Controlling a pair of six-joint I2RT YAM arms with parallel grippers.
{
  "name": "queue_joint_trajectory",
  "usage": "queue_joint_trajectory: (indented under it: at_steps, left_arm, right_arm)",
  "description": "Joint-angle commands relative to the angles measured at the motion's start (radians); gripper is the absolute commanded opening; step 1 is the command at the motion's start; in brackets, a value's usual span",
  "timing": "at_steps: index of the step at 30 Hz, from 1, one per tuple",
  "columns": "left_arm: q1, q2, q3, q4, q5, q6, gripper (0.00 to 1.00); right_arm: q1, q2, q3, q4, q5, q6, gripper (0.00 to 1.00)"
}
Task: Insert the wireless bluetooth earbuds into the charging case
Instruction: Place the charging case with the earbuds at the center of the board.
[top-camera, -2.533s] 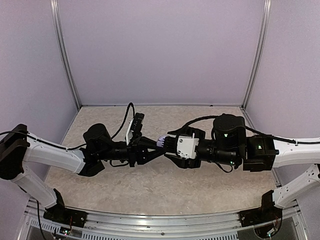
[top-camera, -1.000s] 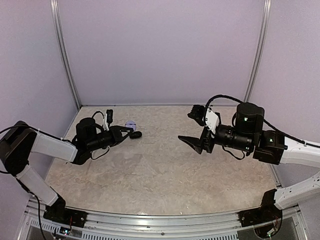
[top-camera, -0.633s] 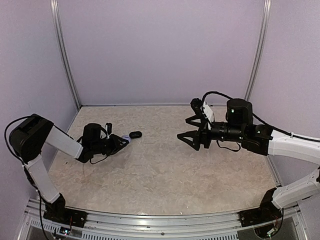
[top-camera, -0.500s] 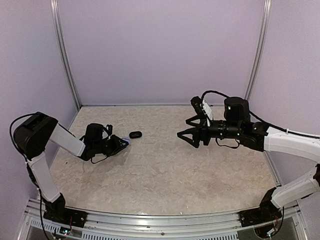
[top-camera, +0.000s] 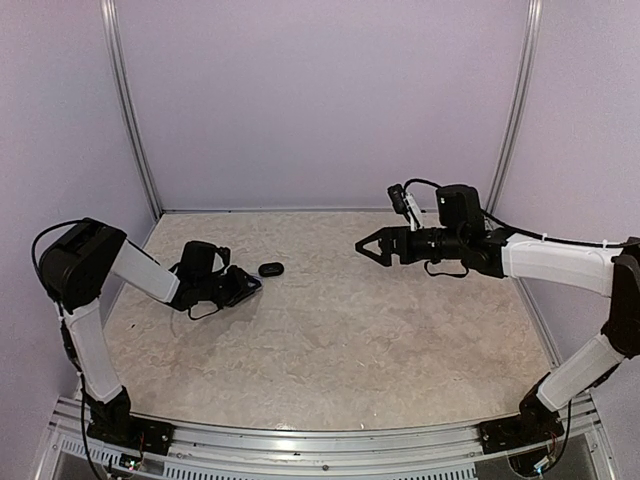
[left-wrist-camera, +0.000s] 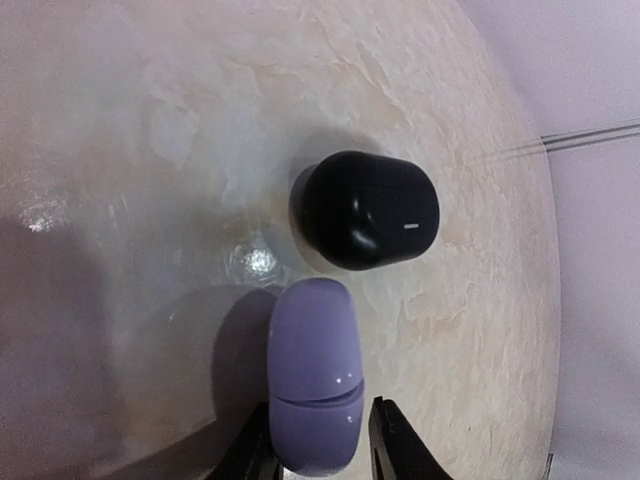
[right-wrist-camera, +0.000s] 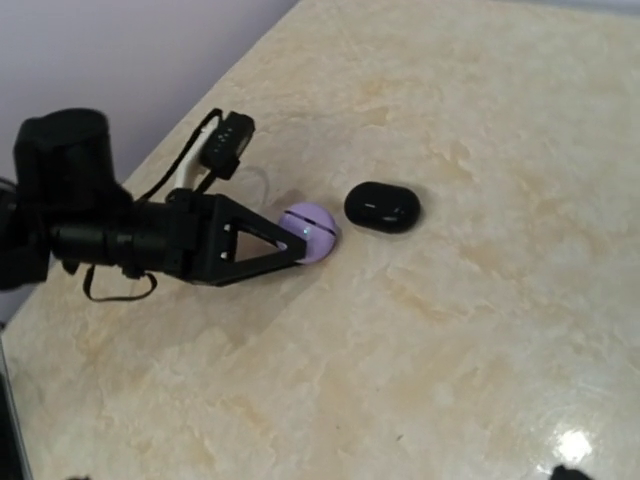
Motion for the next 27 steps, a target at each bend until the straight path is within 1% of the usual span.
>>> queue_joint_trajectory:
  at_steps: [1,2,4,7,12,16,20,27]
  left_arm:
    - [0.009,0.040,0.006,-0.069,-0.030,0.017,0.41]
    - [0.009,0.042,0.003,-0.071,-0.031,0.018,0.44]
    - [0.010,0.038,-0.005,-0.074,-0.037,0.017,0.56]
    - [0.011,0.018,-0.020,-0.078,-0.049,0.020,0.80]
    - [0.010,-0.038,-0.055,-0.100,-0.071,0.027,0.98]
    - [0.010,-0.105,-0.076,-0.140,-0.091,0.048,0.99]
    - [0.010,-0.227,-0.090,-0.209,-0.146,0.085,0.99]
    - [0.009,-0.456,-0.082,-0.328,-0.213,0.171,0.99]
  right_arm:
    - [-0.020,0.035,0.045,0.005,-0.032,0.105,0.99]
    - [-0.024,0.040,0.048,0.009,-0.043,0.114,1.00]
    - [-0.033,0.042,0.039,0.037,-0.076,0.128,0.99]
    - [-0.048,0.038,0.026,0.066,-0.101,0.159,0.99]
    - [-0.075,0.029,-0.011,0.130,-0.151,0.224,1.00]
    - [-0.119,0.022,-0.055,0.221,-0.228,0.309,1.00]
    - [-0.161,0.018,-0.097,0.317,-0.304,0.382,1.00]
    - [-0.195,-0.016,-0.138,0.413,-0.347,0.449,0.99]
